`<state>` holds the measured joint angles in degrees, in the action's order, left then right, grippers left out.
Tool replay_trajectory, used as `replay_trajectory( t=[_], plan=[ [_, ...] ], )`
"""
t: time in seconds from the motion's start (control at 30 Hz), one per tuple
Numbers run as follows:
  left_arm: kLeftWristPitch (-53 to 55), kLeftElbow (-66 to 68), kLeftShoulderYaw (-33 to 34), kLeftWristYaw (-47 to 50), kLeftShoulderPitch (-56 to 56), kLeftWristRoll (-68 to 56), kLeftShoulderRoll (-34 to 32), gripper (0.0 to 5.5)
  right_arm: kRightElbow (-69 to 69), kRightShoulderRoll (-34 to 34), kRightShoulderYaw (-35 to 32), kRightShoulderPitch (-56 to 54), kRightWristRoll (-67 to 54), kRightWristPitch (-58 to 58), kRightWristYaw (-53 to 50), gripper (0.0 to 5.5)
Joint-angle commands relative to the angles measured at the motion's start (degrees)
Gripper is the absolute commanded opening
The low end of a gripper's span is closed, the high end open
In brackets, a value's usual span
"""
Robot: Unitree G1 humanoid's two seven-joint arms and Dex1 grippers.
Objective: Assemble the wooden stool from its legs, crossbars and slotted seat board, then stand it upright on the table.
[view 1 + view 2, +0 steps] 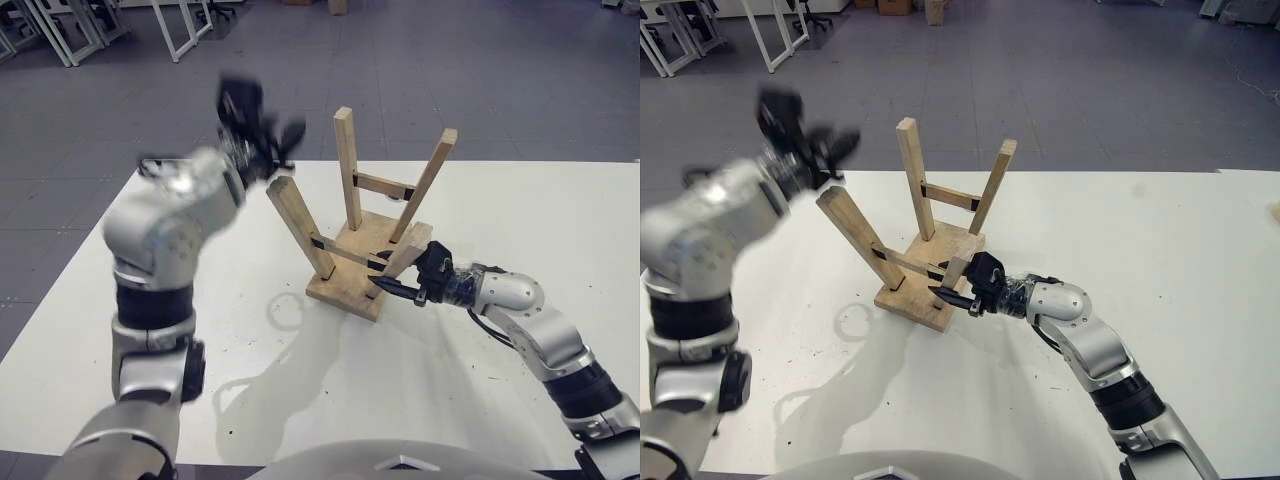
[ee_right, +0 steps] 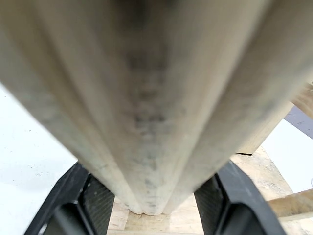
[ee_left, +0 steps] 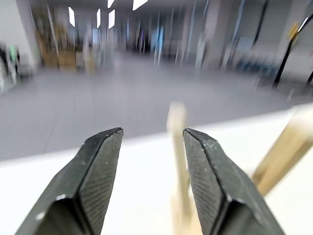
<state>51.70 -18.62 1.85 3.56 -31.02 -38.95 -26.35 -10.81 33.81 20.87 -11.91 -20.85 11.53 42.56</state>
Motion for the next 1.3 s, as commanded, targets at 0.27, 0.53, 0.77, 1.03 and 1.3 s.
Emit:
replay_trajectory(
  t=[0.27, 0.53, 0.77, 1.03, 1.3],
  plan=[
    [1.94, 3.33, -1.50, -4.64, 8.40, 4.95, 0.92, 2.30, 6.61, 4.40, 4.43, 9.05, 6.07, 7.52, 1.54, 2.02],
    [-1.83, 17.51, 19.48, -7.59, -11.05, -0.37, -5.26, 2.30, 13.87, 5.30, 4.69, 4.80, 5.08, 1.80, 11.59, 2.02],
    [0.91, 13.45, 18.47, -4.96, -1.22, 0.12, 0.46, 2.30, 18.09, 6.93, 3.73, -3.48, 3.89, -2.51, 22.71, 2.02],
    [2.77, 9.68, 16.88, -4.69, 4.17, 1.90, 3.77, 2.30, 18.37, 6.52, 0.48, -9.57, 0.53, -4.18, 31.24, 2.02],
    [2.94, 9.07, 15.62, -5.82, 6.59, 3.70, 3.88, 2.30, 19.30, 4.79, -1.37, -8.21, 4.70, -6.45, 29.13, 3.07]
  ],
)
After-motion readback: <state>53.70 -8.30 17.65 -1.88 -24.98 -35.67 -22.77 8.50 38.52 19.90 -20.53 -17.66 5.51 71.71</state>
